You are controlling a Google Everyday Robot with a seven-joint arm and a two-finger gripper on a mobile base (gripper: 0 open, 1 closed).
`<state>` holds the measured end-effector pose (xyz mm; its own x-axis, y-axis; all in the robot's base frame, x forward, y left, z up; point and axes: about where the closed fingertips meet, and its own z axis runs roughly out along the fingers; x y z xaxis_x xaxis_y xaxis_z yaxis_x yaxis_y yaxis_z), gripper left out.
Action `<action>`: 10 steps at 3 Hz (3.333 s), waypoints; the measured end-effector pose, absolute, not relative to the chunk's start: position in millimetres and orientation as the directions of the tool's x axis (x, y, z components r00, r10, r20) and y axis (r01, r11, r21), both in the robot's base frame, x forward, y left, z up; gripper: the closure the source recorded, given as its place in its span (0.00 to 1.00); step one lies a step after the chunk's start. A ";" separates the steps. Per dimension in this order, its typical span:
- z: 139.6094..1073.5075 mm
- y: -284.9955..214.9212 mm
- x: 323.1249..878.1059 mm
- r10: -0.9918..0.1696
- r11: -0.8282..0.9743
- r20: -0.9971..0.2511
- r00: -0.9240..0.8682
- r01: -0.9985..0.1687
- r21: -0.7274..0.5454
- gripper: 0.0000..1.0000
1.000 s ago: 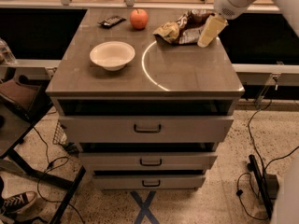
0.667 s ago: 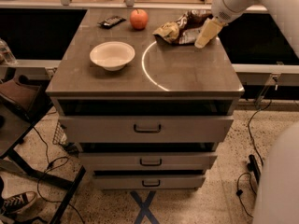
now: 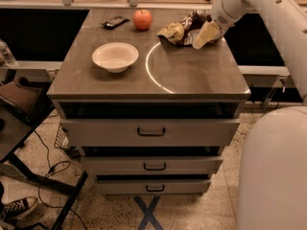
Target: Pick brown chip bag
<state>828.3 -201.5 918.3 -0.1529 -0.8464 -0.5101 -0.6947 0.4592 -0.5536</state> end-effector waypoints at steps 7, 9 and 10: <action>862.9 -171.1 885.1 -0.729 0.535 -0.669 -0.146 -0.731 -0.424 1.00; 863.2 -170.9 885.1 -0.729 0.534 -0.668 -0.146 -0.731 -0.424 1.00; 863.5 -170.8 885.1 -0.730 0.534 -0.668 -0.145 -0.731 -0.424 1.00</action>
Offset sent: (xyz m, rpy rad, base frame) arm 0.0815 -0.0006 0.0003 0.1905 -0.0295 0.0307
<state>885.1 -170.8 863.5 -0.1454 -0.7295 -0.6683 -0.7313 0.5342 -0.4240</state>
